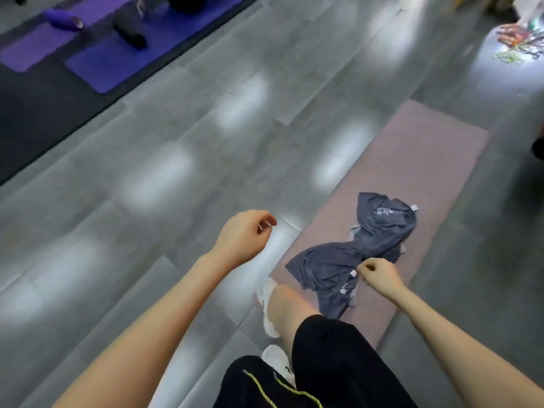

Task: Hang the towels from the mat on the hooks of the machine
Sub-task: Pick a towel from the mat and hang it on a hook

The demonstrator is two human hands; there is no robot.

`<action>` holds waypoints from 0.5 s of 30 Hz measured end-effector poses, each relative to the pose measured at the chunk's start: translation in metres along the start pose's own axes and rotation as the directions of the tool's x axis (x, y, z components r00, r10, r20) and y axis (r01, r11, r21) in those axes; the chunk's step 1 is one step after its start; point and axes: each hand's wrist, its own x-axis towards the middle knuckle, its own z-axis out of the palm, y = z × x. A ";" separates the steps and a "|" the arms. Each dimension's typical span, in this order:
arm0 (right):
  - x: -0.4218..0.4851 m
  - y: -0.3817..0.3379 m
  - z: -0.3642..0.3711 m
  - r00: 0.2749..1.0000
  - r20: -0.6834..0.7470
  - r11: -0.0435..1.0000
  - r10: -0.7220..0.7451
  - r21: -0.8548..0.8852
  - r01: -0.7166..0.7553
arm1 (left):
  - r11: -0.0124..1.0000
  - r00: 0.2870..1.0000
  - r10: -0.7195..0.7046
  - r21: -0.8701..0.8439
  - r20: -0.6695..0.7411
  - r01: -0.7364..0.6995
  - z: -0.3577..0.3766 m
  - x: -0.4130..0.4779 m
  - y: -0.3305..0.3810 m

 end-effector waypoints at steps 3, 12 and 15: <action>0.034 -0.010 0.004 0.990 -0.054 0.987 0.130 0.100 -0.125 | 0.996 0.994 0.086 0.022 0.065 -0.088 -0.009 0.059 -0.012; 0.191 -0.047 -0.011 0.890 -0.076 0.845 0.450 0.360 -0.396 | 0.913 0.891 0.312 0.154 0.330 -0.377 -0.037 0.302 -0.024; 0.225 -0.061 -0.027 0.834 -0.089 0.775 0.545 0.433 -0.460 | 0.876 0.830 0.356 0.155 0.429 -0.456 -0.036 0.384 -0.008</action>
